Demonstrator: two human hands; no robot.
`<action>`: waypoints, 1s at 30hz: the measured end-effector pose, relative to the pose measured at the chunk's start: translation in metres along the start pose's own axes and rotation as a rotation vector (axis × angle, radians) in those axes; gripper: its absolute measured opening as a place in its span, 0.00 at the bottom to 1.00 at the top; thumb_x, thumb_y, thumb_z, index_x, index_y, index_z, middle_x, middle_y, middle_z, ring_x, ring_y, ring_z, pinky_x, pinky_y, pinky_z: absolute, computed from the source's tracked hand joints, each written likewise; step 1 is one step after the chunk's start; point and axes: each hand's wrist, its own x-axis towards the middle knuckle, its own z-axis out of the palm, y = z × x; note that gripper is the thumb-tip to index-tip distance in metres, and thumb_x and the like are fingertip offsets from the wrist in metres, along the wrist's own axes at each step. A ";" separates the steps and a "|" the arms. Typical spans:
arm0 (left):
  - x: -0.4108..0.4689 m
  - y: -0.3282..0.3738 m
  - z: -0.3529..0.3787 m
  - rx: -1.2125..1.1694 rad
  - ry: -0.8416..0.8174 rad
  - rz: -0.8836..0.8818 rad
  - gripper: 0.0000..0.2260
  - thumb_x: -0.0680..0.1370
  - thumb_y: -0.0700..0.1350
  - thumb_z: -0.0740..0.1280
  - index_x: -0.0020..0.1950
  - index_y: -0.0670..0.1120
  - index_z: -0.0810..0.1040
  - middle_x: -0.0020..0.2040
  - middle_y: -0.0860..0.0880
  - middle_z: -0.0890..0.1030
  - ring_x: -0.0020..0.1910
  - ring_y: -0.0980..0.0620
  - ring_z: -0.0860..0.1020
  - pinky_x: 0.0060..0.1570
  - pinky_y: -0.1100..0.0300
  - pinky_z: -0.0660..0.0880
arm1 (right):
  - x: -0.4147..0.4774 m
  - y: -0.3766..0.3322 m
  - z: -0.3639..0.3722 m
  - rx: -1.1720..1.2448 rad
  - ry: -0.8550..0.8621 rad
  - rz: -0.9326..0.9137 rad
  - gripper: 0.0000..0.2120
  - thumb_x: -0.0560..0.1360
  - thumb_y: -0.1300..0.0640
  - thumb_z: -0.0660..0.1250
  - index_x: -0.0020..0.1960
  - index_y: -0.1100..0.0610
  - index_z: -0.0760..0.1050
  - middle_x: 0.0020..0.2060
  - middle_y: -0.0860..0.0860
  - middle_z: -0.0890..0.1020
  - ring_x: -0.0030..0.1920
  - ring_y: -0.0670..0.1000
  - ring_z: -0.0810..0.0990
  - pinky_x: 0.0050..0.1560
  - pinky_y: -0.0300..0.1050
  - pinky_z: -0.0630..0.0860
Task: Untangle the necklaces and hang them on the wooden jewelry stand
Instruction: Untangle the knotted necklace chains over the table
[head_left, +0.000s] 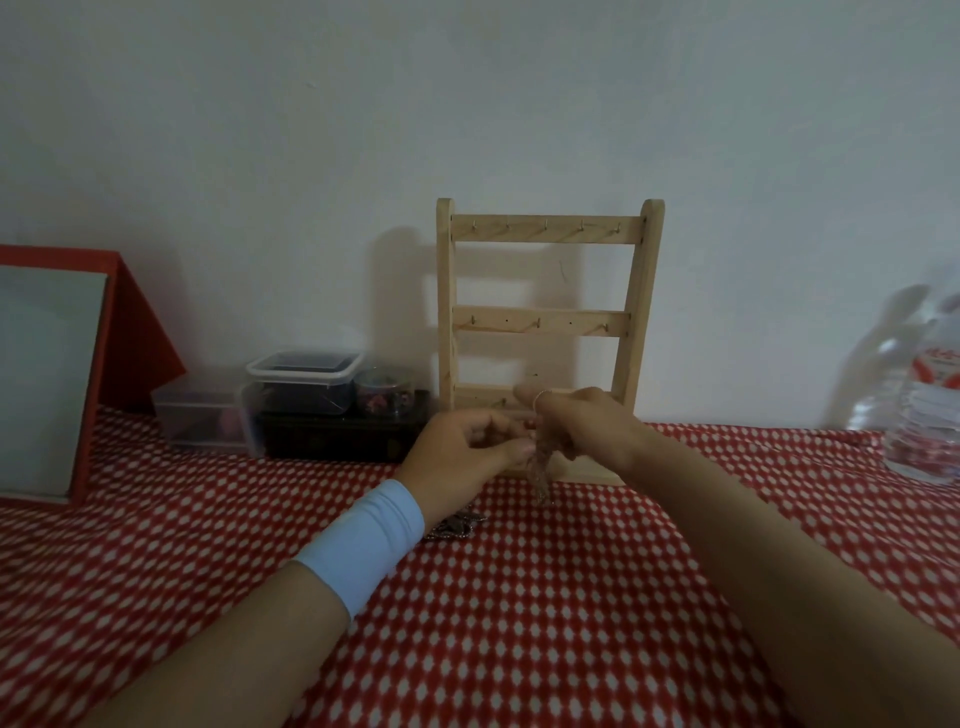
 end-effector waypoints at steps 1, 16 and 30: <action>0.000 0.000 -0.001 0.020 -0.012 -0.003 0.05 0.75 0.42 0.72 0.42 0.52 0.83 0.40 0.56 0.85 0.43 0.60 0.82 0.49 0.63 0.75 | -0.002 -0.001 -0.001 0.045 -0.028 0.036 0.30 0.79 0.33 0.59 0.36 0.59 0.76 0.31 0.54 0.76 0.34 0.51 0.74 0.43 0.45 0.72; 0.000 0.005 -0.003 -0.027 0.053 -0.051 0.05 0.78 0.45 0.68 0.48 0.51 0.84 0.43 0.58 0.83 0.45 0.65 0.79 0.48 0.68 0.72 | -0.001 -0.010 0.000 0.151 -0.041 0.091 0.14 0.81 0.59 0.63 0.42 0.62 0.83 0.26 0.50 0.74 0.30 0.49 0.71 0.41 0.43 0.73; -0.003 0.001 0.004 -0.047 -0.132 -0.146 0.05 0.79 0.45 0.67 0.50 0.50 0.82 0.38 0.57 0.84 0.39 0.63 0.80 0.44 0.69 0.74 | -0.002 -0.005 -0.008 0.442 -0.114 0.007 0.12 0.82 0.65 0.59 0.55 0.58 0.82 0.44 0.57 0.87 0.48 0.57 0.75 0.43 0.45 0.73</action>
